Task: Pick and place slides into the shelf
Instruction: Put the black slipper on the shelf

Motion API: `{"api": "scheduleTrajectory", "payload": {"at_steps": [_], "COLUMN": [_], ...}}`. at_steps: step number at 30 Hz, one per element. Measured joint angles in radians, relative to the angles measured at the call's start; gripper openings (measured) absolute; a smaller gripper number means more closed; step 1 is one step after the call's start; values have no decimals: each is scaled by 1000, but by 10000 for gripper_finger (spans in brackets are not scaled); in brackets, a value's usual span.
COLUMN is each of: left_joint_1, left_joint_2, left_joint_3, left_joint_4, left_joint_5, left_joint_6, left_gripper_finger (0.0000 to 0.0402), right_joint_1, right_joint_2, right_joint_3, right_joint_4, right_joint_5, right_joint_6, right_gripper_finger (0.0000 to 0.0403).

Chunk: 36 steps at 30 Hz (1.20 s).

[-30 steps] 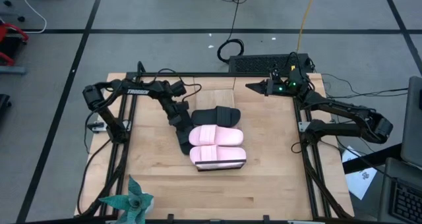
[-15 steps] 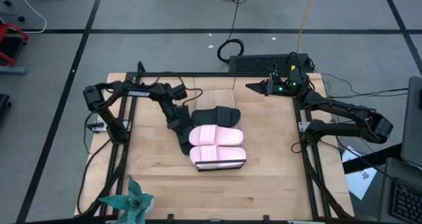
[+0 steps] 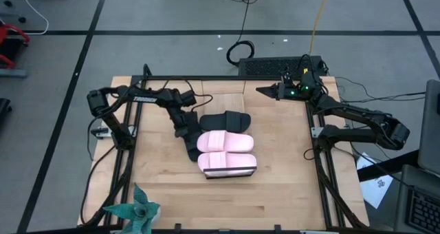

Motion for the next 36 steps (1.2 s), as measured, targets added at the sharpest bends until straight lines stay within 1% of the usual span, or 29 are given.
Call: {"api": "scheduleTrajectory", "payload": {"at_steps": [1, 2, 3, 10, 13, 18, 21, 26, 28, 31, 33, 36], "left_joint_1": [6, 12, 18, 80, 124, 223, 284, 375, 406, 430, 417, 363], "left_joint_2": [0, 0, 0, -11, -41, -140, -221, -354, -397, -453, -477, -482], "left_joint_3": [0, 0, 0, 1, 1, 0, 16, 109, 155, 207, 232, 263], "left_joint_4": [0, -1, -4, -58, -90, -132, -137, -125, -84, 59, 178, 333], "left_joint_5": [0, -1, -2, -66, -129, -227, -297, -432, -448, -432, -421, -397], "left_joint_6": [0, -1, -1, -45, -54, -78, -127, -254, -334, -508, -620, -751], "left_gripper_finger": [32, 17, 12, 3, 3, 2, 1, 1, 1, 0, 0, 0], "right_joint_1": [0, 0, 0, 0, 0, 0, 0, 0, 0, 0, 0, -2], "right_joint_2": [0, 0, 0, 0, 0, 0, 0, 0, 0, 0, 0, 0], "right_joint_3": [0, 0, 0, 0, 0, 0, 0, 0, 0, 0, 0, 0], "right_joint_4": [0, 0, 0, 0, 0, 0, 1, 1, 0, 1, 0, 2], "right_joint_5": [0, 0, 0, -1, -2, -4, -4, -4, -2, 0, 15, 26], "right_joint_6": [0, 0, 0, 0, 0, -2, -5, -8, -8, -8, -8, -12], "right_gripper_finger": [93, 93, 93, 93, 93, 93, 93, 93, 93, 93, 93, 93]}}
